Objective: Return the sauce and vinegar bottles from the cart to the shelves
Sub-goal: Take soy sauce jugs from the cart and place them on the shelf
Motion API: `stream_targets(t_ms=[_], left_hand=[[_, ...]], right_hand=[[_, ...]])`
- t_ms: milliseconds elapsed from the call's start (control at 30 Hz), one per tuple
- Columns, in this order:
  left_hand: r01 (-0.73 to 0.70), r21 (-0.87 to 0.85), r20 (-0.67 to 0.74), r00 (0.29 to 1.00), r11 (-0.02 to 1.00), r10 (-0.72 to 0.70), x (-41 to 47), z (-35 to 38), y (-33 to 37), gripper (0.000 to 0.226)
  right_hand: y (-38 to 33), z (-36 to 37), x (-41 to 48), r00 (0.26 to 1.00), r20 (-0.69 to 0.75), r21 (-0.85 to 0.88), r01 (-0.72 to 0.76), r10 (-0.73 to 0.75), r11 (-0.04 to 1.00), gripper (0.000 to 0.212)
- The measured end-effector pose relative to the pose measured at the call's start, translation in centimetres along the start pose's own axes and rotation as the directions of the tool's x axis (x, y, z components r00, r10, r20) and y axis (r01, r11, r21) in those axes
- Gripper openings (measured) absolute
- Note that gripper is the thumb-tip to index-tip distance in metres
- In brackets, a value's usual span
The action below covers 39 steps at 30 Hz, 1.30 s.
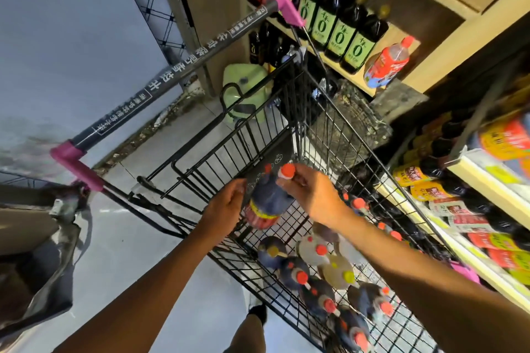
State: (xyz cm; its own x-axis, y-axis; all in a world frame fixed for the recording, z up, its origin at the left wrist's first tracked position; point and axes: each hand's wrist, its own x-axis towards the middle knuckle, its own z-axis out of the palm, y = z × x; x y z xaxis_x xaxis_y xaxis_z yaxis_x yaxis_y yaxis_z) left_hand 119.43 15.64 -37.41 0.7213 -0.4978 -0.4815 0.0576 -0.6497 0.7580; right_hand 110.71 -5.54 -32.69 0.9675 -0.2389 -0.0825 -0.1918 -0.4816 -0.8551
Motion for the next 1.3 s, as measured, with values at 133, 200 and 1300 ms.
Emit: stream_targets(t_ms=[133, 200, 1300], left_hand=[[-0.007, -0.243, 0.175, 0.983, 0.97, 0.051, -0.1, -0.8, 3.8, 0.042], [0.008, -0.357, 0.259, 0.962, 0.934, 0.091, -0.7, -1.1, 5.8, 0.049], [0.196, -0.517, 0.235, 0.968, 0.833, -0.081, -0.7, 0.1, 0.2, 0.081]], right_hand=[[-4.1, -3.7, 1.7, 0.998, 0.066, 0.232, -0.031, 0.016, 0.972, 0.008], [-5.7, -4.8, 2.2, 0.99, 0.115, 0.373, -0.117, 0.079, 0.92, 0.013], [12.4, 14.7, -9.3, 0.799, 0.262, -0.526, -0.352, 0.541, 0.774, 0.032]])
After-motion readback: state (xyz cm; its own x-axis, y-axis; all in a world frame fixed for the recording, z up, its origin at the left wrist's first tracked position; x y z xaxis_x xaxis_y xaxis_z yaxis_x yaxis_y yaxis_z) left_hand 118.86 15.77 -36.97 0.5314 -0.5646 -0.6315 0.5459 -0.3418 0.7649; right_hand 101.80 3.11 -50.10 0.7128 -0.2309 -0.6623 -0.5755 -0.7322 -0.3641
